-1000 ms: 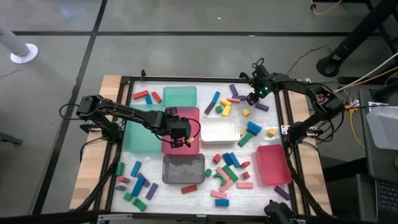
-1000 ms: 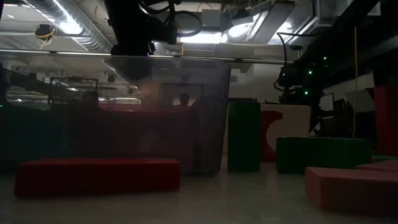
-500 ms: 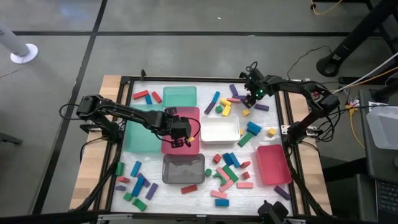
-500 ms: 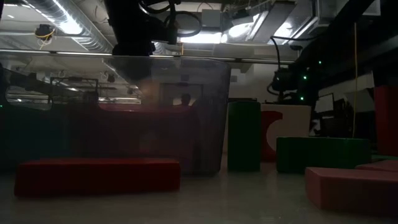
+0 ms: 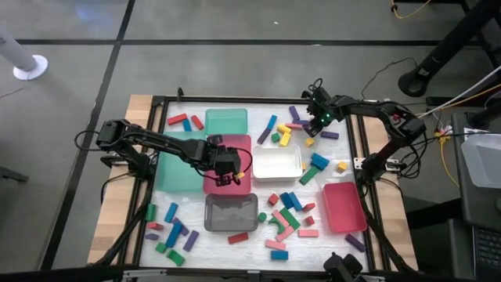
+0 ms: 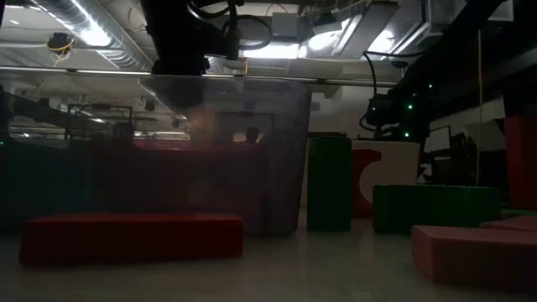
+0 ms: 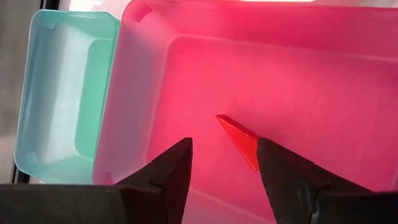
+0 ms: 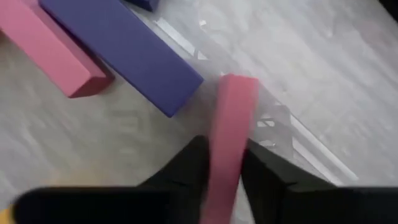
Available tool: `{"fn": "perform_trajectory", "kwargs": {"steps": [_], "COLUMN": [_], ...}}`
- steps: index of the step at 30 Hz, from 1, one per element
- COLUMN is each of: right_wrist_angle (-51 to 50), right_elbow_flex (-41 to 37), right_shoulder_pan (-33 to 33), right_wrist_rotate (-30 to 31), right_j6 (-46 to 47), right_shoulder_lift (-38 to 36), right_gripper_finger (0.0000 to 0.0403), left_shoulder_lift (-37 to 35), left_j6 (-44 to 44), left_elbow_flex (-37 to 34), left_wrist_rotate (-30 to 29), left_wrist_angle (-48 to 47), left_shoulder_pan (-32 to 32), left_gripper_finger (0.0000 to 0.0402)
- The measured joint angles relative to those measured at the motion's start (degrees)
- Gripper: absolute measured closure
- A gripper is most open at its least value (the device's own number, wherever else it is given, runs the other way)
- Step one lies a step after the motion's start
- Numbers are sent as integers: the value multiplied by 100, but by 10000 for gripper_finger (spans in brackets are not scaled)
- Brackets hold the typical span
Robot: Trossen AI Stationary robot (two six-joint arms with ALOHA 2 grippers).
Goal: Sort blocks
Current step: Put the pink block into the bottom pink bin
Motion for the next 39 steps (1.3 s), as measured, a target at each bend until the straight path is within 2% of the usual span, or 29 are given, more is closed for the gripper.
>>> {"fn": "perform_trajectory", "kwargs": {"steps": [2, 6, 12, 16, 20, 25, 28, 33, 39], "right_wrist_angle": [-22, -710, -2453, -3698, -4780, -5798, -6108, -6113, -6093], "right_elbow_flex": [9, 263, 1244, 1863, 2348, 2592, 2592, 2592, 2564], "right_shoulder_pan": [0, 0, 7, 59, 401, 1297, 2001, 3267, 4773], "right_wrist_rotate": [-38, -104, -220, -776, -1121, -1198, -1180, -1093, -888], "right_j6": [24, 43, 312, 495, 810, 1344, 1822, 2810, 4198], "right_shoulder_lift": [-8, -52, -63, -63, -66, -148, -255, -515, -731], "right_gripper_finger": [349, 349, 347, 344, 346, 344, 344, 343, 343], "left_shoulder_lift": [0, 0, 0, 0, 0, 0, 0, 0, 0], "left_j6": [0, 22, 9, 66, 425, 1019, 1392, 1639, 1409], "left_elbow_flex": [0, 0, 0, 0, 0, 0, 0, 0, 0], "left_wrist_rotate": [0, -2, -2, -4, -4, 45, 360, 1018, 1154], "left_wrist_angle": [1, 3, 13, 254, 713, 1405, 1869, 2492, 3197], "left_shoulder_pan": [2, 2, 0, 2, 11, 211, 459, 940, 1430], "left_gripper_finger": [233, 233, 233, 233, 233, 233, 233, 233, 233]}}
